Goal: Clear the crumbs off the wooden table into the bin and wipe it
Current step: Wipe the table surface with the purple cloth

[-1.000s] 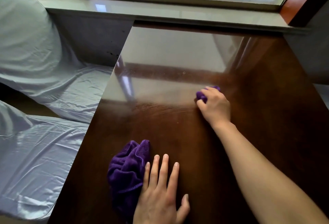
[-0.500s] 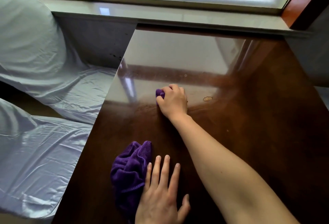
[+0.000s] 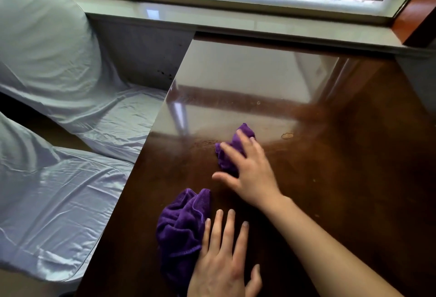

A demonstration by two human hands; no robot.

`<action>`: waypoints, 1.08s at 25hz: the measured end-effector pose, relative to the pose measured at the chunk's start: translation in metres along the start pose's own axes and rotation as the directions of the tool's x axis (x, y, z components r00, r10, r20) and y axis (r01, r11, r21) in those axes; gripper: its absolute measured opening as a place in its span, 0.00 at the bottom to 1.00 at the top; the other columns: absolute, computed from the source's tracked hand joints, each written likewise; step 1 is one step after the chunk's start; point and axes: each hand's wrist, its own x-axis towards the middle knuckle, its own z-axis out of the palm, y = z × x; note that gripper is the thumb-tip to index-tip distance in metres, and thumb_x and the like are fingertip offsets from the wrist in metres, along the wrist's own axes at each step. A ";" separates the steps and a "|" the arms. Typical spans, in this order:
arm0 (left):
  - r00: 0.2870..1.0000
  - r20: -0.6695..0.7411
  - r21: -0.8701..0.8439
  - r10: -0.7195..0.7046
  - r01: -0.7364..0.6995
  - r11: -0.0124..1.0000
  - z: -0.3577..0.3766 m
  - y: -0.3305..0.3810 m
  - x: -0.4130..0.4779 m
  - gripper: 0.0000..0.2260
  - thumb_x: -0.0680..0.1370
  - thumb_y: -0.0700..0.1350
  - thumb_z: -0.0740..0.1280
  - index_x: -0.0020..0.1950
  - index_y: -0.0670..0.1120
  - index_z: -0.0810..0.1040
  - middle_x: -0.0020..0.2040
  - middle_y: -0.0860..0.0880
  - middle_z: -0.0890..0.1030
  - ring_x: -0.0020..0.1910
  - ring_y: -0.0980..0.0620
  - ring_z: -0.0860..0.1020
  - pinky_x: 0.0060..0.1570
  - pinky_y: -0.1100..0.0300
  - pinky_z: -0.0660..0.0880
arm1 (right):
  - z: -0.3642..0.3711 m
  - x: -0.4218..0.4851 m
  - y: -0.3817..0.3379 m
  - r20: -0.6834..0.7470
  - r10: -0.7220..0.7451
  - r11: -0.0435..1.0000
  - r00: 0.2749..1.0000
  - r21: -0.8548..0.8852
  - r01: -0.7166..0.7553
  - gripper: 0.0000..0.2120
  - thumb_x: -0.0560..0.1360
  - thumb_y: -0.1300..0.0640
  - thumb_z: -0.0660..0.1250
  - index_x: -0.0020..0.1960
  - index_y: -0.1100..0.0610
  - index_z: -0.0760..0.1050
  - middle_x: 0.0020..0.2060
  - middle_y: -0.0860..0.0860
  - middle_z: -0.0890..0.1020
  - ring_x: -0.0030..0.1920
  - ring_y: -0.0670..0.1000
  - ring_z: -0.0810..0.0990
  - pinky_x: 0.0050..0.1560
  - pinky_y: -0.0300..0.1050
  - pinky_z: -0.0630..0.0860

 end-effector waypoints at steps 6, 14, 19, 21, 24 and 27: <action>0.999 -0.035 0.074 0.016 -0.014 0.997 0.008 -0.003 0.001 0.35 0.64 0.65 0.66 0.65 0.48 0.78 0.68 0.40 0.75 0.68 0.36 0.72 0.67 0.44 0.58 | 0.028 0.079 0.004 -0.045 -0.165 0.983 0.985 -0.094 0.161 0.15 0.74 0.54 0.69 0.60 0.55 0.80 0.64 0.58 0.77 0.60 0.63 0.76 0.59 0.55 0.75; 0.999 0.005 0.145 0.037 -0.037 0.989 0.007 -0.008 0.002 0.31 0.67 0.68 0.62 0.62 0.52 0.80 0.65 0.41 0.78 0.72 0.38 0.62 0.67 0.46 0.55 | 0.064 0.054 -0.075 0.141 -0.507 0.859 0.850 0.167 0.485 0.29 0.65 0.59 0.75 0.66 0.54 0.77 0.59 0.57 0.81 0.57 0.60 0.80 0.59 0.51 0.75; 0.999 -0.052 0.021 -0.014 0.015 1.000 0.004 0.002 0.003 0.35 0.62 0.63 0.67 0.66 0.48 0.78 0.69 0.40 0.74 0.70 0.37 0.70 0.65 0.43 0.62 | 0.010 0.092 0.016 0.028 -0.041 0.998 0.999 0.059 0.039 0.23 0.70 0.58 0.72 0.65 0.53 0.77 0.66 0.53 0.77 0.65 0.59 0.75 0.62 0.51 0.74; 0.998 -0.054 0.002 -0.014 0.014 1.000 0.004 0.002 0.001 0.36 0.62 0.62 0.67 0.67 0.48 0.77 0.71 0.40 0.72 0.70 0.37 0.69 0.65 0.42 0.62 | -0.011 0.087 0.050 -0.087 0.128 0.992 0.988 0.017 -0.127 0.21 0.72 0.55 0.71 0.65 0.50 0.77 0.67 0.51 0.76 0.65 0.58 0.75 0.61 0.50 0.74; 0.999 -0.046 -0.007 -0.011 0.011 1.000 0.004 -0.002 0.001 0.36 0.63 0.62 0.67 0.68 0.48 0.76 0.71 0.40 0.72 0.71 0.37 0.69 0.66 0.42 0.61 | -0.002 0.019 0.029 -0.088 0.036 0.999 0.995 0.017 -0.035 0.21 0.69 0.53 0.73 0.62 0.49 0.80 0.64 0.53 0.79 0.63 0.57 0.77 0.64 0.49 0.71; 0.999 -0.049 0.008 0.007 -0.007 1.000 0.007 -0.003 0.001 0.36 0.63 0.63 0.67 0.68 0.48 0.75 0.71 0.40 0.72 0.71 0.38 0.68 0.67 0.42 0.60 | -0.010 -0.043 0.036 0.083 -0.332 0.942 0.940 -0.026 0.335 0.20 0.69 0.49 0.69 0.62 0.46 0.78 0.62 0.50 0.80 0.61 0.54 0.78 0.61 0.48 0.74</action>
